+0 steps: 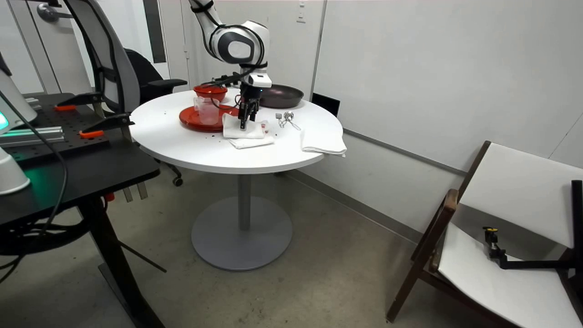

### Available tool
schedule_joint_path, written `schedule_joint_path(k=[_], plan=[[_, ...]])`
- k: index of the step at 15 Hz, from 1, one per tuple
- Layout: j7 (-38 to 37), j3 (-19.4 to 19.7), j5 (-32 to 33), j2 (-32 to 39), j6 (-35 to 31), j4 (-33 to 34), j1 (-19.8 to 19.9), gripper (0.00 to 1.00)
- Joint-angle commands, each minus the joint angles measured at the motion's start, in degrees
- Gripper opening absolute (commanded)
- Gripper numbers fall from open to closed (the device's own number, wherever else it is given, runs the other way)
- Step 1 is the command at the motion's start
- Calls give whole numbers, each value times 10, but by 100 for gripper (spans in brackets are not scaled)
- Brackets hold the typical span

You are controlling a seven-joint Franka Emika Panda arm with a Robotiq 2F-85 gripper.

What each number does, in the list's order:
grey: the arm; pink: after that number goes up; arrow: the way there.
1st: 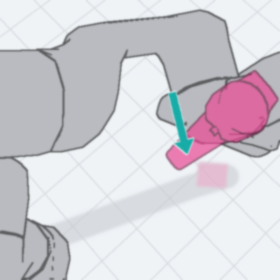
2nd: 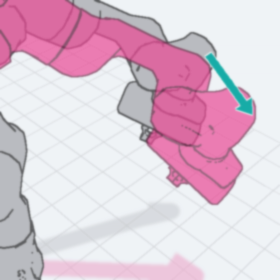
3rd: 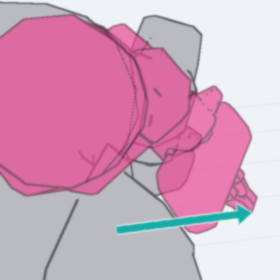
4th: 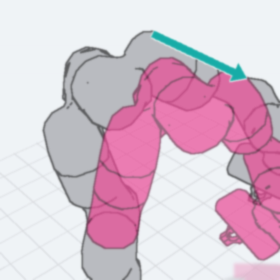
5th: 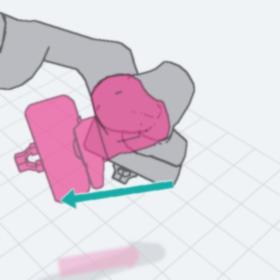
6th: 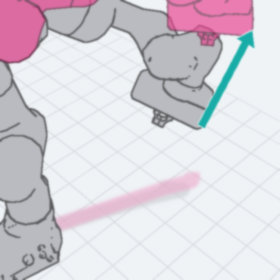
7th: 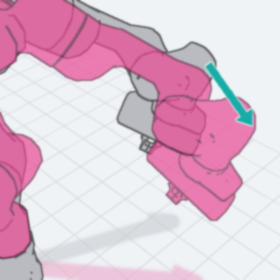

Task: Use the towel to wipe the table

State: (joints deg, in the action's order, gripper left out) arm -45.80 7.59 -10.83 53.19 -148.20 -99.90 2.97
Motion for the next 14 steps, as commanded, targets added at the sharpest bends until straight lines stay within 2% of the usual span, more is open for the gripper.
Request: schedule_joint_path(k=[1,2,3,4,12,13,14], plan=[[19,-1,-12,43,0,56,3,98],[20,-1,-12,50,1,64,4,81],[21,-1,-12,57,3,71,5,73],[21,-1,-12,63,4,78,5,69],[12,5,-13,80,13,100,7,8],[9,6,-13,81,14,101,6,2],[4,9,-14,82,16,102,4,1]])
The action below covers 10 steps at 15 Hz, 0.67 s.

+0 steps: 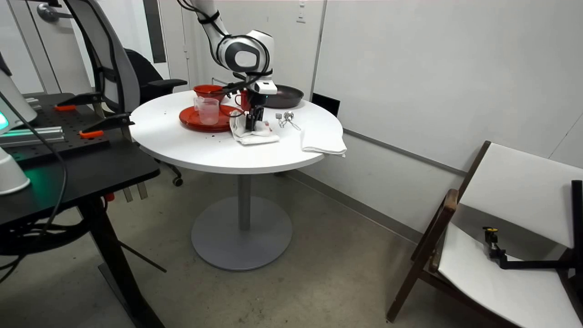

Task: Use the towel to wipe the table

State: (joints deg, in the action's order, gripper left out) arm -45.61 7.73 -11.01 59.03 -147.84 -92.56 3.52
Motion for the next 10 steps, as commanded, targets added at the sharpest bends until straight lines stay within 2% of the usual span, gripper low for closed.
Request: schedule_joint_path(k=[1,3,10], plan=[[3,6,-14,24,13,29,0,4],[-2,11,-15,25,13,27,-2,0],[-9,26,-23,13,13,11,4,0]])
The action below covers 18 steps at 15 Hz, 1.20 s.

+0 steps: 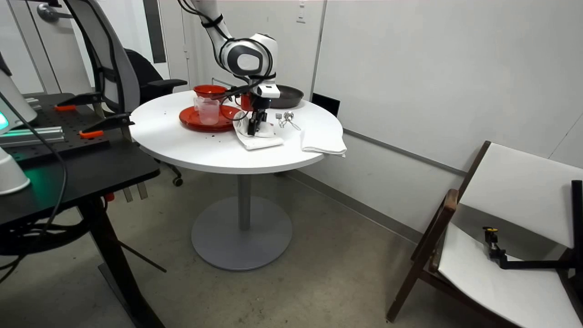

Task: Use the towel to wipe the table

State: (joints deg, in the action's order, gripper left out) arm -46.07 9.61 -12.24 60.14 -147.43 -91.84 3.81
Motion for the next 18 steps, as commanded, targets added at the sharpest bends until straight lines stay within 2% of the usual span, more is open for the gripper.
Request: schedule_joint_path(k=[1,7,14,18], plan=[[-5,9,-11,2,9,3,1,0],[-22,21,-13,-6,11,-17,1,0],[-26,-4,-51,-48,14,-84,8,0],[-29,-11,-63,-48,14,-91,6,0]])
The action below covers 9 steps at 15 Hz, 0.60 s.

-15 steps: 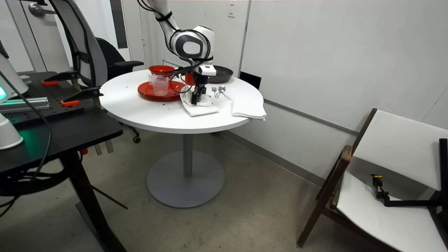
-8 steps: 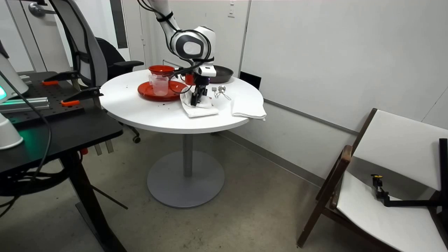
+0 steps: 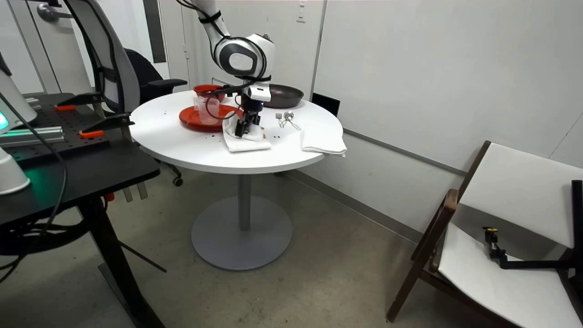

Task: Use the towel to wipe the table

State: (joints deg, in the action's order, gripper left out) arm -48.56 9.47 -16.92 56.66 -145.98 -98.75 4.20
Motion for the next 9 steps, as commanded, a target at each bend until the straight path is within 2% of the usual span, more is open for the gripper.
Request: schedule_joint_path(k=[1,5,9], plan=[[-5,-10,-18,-13,0,-22,2,0],[1,-12,-16,-8,-12,-17,-4,0],[-4,-14,-3,8,-34,15,-31,0]])
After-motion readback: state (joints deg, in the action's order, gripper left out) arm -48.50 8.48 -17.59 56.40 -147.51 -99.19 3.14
